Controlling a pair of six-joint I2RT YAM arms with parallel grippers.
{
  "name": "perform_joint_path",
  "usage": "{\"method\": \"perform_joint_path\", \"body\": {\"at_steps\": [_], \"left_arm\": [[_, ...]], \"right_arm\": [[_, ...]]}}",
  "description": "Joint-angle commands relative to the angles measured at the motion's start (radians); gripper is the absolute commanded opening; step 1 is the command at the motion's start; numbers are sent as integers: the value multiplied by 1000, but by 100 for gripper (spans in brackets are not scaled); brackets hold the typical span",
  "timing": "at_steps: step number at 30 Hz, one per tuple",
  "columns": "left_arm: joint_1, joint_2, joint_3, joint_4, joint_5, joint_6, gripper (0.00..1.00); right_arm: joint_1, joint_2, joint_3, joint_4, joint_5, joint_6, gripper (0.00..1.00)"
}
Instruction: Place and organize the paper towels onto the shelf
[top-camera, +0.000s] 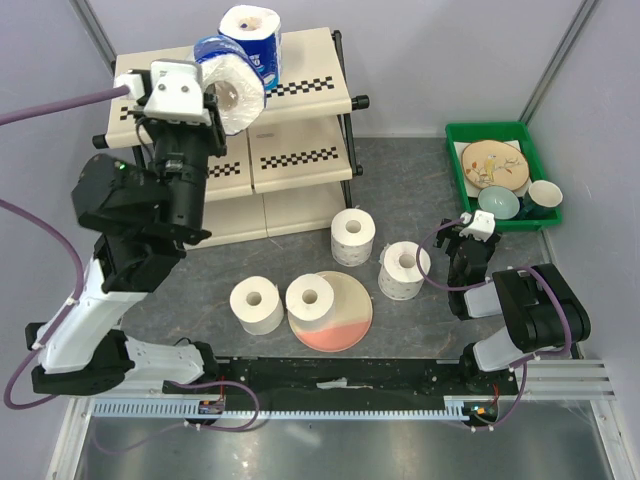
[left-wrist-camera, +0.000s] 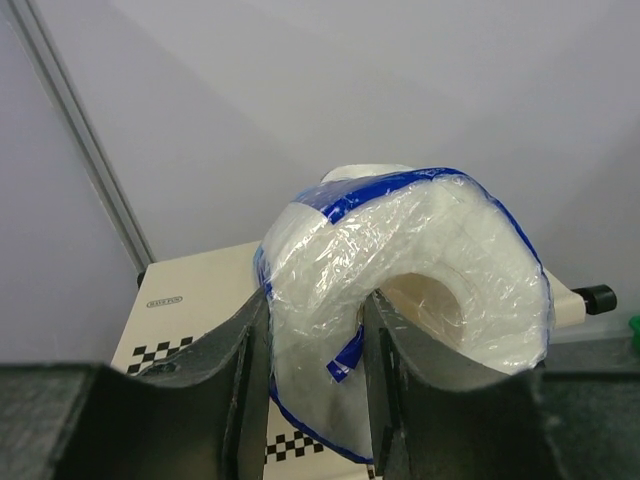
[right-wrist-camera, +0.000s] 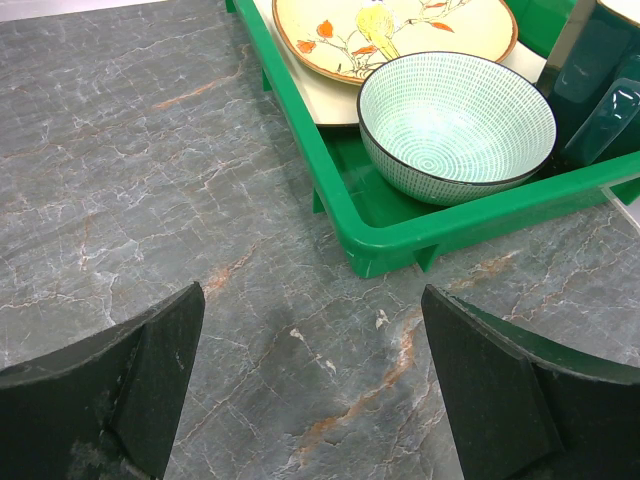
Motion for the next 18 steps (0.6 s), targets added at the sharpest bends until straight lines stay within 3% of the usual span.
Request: {"method": "perform_joint_path", "body": {"at_steps": [1,4,13,18], "left_arm": [[146,34,73,-195,170,-239,35],[282,57,96,-256,259,-351,35],[504,121,170,-317,394,-455,34],[601,185,285,-395,486,-517,34]], "right_arm": [[-3,-2,14,31,-4,0,98],[-1,-2,12,31,-4,0,98],[-3,-2,12,31,-6,-1,98],[-4,-2,14,31,-6,-1,98]]}}
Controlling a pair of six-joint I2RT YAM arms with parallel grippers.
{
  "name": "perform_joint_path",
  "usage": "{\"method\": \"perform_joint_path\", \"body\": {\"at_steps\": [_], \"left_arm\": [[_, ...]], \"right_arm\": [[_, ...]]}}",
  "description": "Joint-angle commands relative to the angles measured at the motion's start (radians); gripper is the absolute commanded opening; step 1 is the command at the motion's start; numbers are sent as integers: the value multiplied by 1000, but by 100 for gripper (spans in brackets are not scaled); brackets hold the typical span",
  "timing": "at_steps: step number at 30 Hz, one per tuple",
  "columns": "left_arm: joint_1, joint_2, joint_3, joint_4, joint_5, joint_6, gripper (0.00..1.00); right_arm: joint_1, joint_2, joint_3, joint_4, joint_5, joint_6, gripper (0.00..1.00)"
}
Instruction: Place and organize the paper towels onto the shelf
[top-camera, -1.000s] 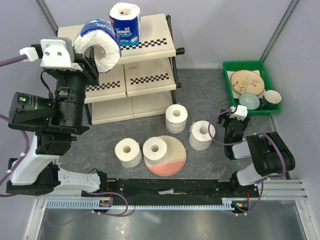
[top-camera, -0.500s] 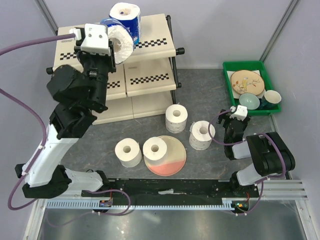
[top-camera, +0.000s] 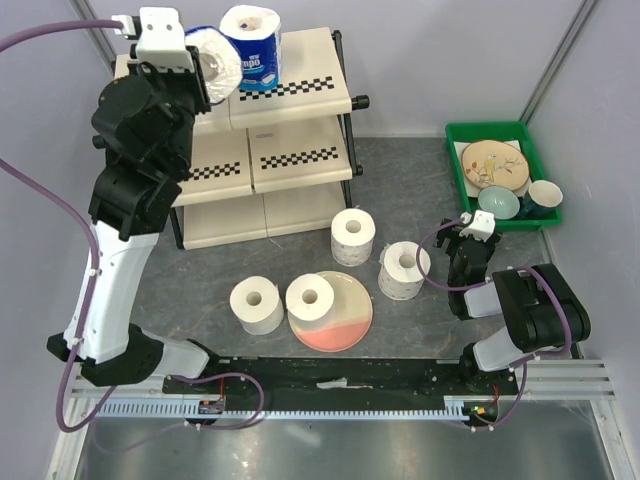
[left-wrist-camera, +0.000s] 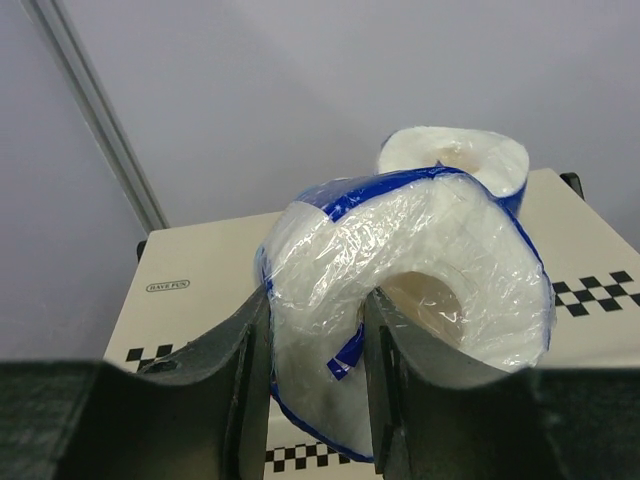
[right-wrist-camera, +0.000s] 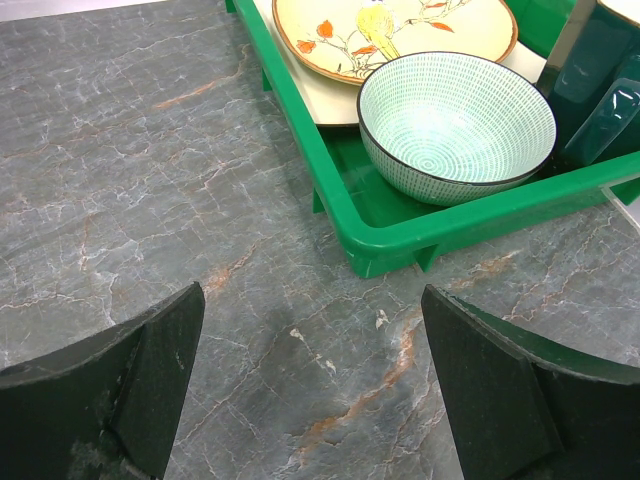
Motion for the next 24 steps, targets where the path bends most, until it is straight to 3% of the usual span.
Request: {"method": "perform_joint_path", "body": {"at_steps": [1,16,24], "left_arm": [[79,37,129,-19,117,-119,34],[301,78,151,-81,312,-280,33],[338,97,150,-82,355,-301,34]], "right_arm": [[-3,-2,12,31,-6,-1,98],[-1,-2,14,32,-6,-1,98],[-3,-4,12,32,-4,-1,98]]}}
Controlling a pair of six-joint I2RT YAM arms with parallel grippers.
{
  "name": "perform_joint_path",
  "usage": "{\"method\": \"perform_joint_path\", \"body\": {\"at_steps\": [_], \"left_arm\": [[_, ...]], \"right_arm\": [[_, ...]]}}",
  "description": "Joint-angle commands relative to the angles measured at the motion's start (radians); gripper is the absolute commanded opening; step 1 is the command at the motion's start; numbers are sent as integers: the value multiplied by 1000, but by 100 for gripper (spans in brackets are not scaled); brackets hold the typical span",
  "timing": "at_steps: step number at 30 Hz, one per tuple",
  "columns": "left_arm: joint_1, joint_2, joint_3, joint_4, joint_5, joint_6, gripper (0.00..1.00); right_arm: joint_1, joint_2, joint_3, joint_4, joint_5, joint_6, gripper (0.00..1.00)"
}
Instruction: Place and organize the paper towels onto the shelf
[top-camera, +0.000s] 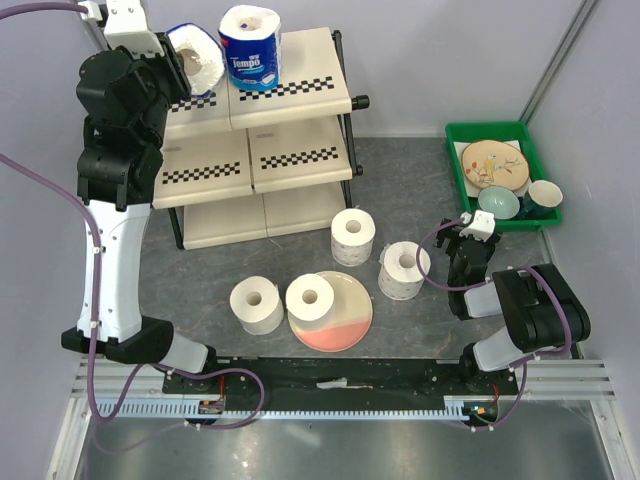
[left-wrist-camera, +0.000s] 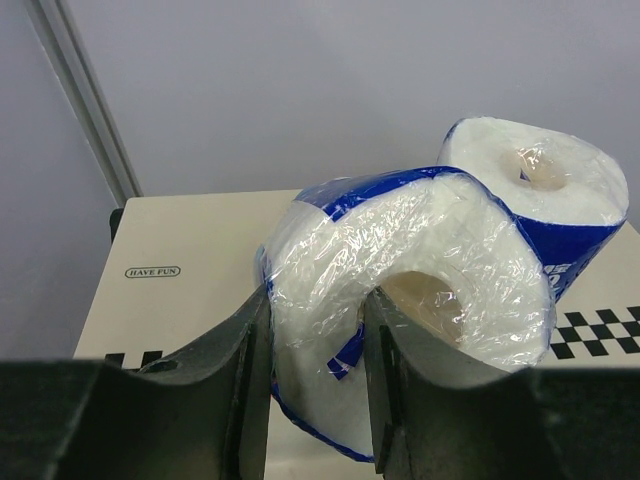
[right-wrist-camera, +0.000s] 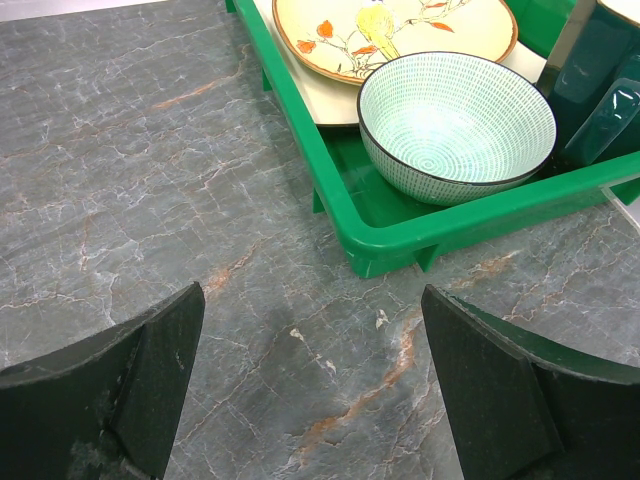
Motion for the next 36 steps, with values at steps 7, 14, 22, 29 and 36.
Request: {"method": "perform_joint_path", "body": {"at_steps": [7,14,22,29,36], "left_arm": [[27,-5,32,40,48,-48,34],[44,-1,21,32,61,-43,35],[104,87,176,-92,162,-85,35],[139,124,242,-158,223,-112,35],[155,118,245,-161,248,-122,37]], "right_arm": [[-1,-2,14,32,-4,-1,98],[-1,-2,12,32,-4,0,98],[-3,-2,12,32,-6,-1,98],[-1,-4,12,32,-6,0,98],[-1,-2,14,32,-6,-1,98]]}}
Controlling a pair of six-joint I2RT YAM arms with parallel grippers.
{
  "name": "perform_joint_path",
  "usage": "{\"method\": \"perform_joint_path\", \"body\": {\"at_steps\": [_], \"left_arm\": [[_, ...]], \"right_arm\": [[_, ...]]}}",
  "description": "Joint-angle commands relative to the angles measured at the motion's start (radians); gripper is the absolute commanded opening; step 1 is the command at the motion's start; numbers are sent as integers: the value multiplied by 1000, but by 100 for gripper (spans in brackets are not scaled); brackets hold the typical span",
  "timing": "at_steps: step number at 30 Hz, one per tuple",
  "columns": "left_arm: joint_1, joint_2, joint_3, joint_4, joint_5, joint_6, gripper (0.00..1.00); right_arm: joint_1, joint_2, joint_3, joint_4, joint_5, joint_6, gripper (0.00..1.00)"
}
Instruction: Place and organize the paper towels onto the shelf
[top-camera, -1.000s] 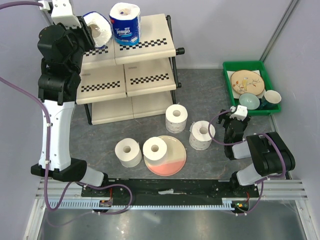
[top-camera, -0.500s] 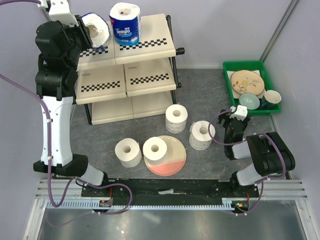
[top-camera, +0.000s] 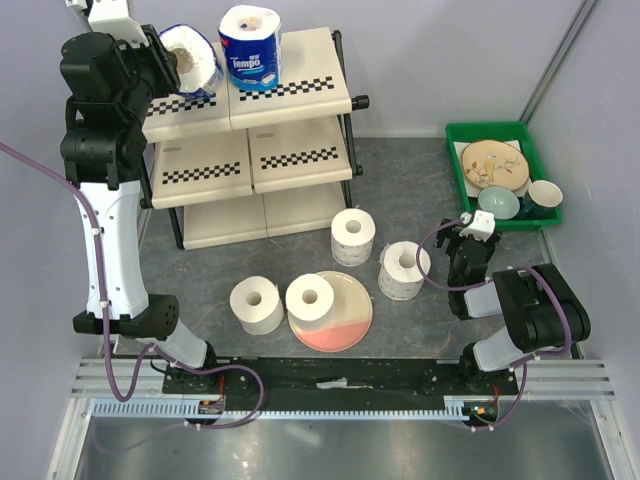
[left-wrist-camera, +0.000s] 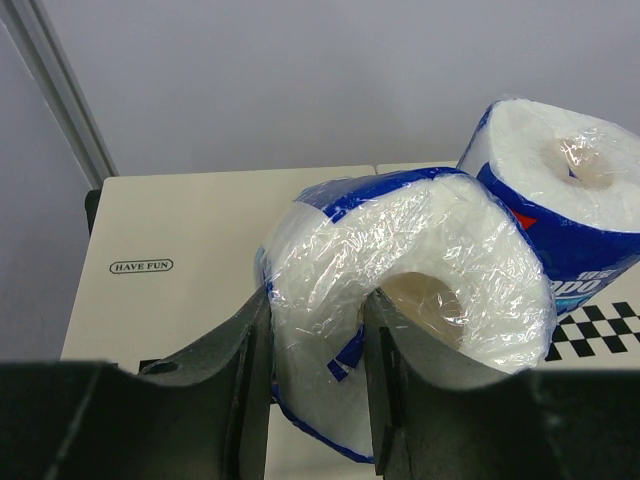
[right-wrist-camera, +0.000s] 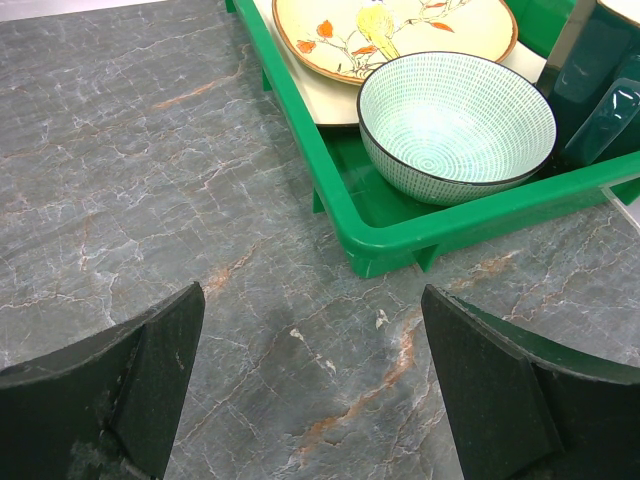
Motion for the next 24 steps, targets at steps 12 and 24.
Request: {"method": "perform_joint_path", "body": {"at_steps": [12,24], "left_arm": [[11,-16,49,12,55,-38,39],[14,-10,26,6,56,-26,61]], "right_arm": [[-1,-2,14,34,-6,-1,98],[-1,-4,12,32,-4,-3,98]]}}
